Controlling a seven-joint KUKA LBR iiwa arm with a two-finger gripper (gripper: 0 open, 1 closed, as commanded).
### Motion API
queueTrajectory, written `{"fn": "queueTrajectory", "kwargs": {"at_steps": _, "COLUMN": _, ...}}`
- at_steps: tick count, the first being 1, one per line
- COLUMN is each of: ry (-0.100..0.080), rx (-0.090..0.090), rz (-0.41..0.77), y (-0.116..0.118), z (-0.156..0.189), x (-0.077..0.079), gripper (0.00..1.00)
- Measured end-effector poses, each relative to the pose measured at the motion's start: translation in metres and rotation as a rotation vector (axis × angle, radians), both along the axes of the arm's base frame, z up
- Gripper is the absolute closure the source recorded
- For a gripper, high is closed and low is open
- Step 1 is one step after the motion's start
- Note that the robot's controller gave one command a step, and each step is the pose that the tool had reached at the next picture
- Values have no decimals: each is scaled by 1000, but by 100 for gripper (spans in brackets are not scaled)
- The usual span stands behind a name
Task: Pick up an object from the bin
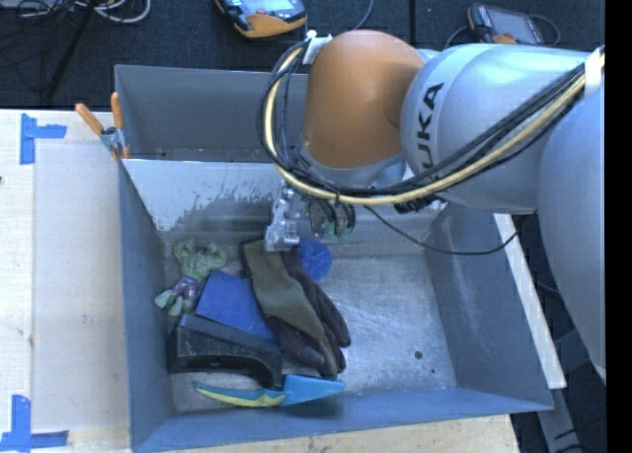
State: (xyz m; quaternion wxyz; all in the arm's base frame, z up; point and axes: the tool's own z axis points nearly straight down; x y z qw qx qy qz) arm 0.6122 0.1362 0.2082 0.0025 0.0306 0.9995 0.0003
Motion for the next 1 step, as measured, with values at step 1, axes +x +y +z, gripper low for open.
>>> {"fn": "queueTrajectory", "kwargs": {"at_steps": 1, "ry": 11, "rx": 1, "rz": -30, "y": 17, "z": -24, "x": -4, "gripper": 100}}
